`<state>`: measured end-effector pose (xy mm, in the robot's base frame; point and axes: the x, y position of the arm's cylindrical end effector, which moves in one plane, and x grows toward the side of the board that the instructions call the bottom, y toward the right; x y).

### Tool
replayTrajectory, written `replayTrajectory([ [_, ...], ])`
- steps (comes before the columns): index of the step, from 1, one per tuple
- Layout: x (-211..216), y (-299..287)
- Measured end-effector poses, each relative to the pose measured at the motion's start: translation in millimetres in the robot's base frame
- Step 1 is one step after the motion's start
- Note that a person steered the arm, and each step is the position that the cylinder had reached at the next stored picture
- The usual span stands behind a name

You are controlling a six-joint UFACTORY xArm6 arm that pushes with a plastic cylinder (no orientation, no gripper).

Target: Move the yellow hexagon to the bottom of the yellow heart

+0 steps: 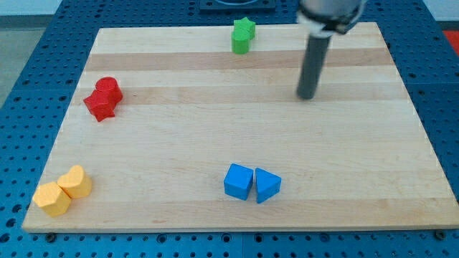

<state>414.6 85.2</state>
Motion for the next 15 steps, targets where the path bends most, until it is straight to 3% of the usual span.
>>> replayTrajectory([
  [1, 58.5, -89.2],
  [2, 90.1, -173.0],
  [4, 68.5, -295.0],
  [6, 61.4, -364.2],
  [7, 79.0, -389.0],
  [8, 90.4, -389.9],
  [9, 156.0, -389.9],
  [10, 194.5, -388.6],
  [12, 188.1, -383.2],
  [15, 165.7, -288.2],
])
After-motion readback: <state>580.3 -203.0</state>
